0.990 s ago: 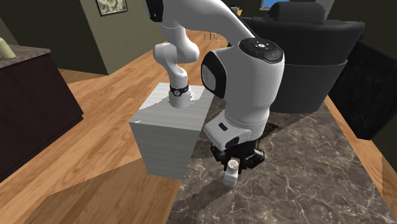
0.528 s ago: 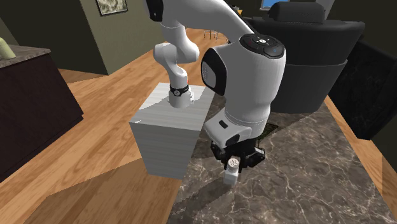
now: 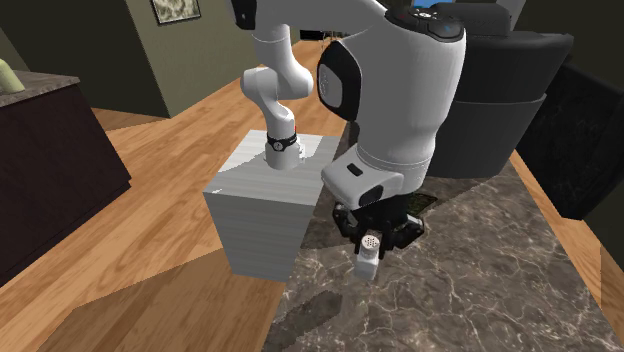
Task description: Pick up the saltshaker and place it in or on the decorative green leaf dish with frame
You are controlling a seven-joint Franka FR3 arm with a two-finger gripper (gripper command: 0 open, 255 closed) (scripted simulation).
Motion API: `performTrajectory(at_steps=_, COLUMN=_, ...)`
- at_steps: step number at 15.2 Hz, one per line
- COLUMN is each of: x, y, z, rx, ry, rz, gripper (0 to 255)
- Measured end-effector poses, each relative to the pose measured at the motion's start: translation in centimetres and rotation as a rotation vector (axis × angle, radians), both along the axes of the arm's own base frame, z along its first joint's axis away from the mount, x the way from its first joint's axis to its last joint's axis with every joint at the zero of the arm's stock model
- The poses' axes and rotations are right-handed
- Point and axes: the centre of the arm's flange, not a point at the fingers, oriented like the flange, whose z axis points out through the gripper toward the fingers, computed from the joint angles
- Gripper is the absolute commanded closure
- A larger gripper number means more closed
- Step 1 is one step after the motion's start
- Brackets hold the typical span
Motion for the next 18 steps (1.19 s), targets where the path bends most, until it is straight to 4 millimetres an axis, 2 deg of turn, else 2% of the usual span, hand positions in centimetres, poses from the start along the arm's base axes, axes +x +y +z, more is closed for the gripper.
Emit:
performTrajectory(at_steps=14, x=0.0, y=0.0, z=7.1, rx=0.0, ry=0.0, rz=0.0, gripper=255)
performTrajectory(at_steps=18, x=-3.6, y=1.6, z=8.2, rx=0.0, ry=0.001, rz=0.001, gripper=255)
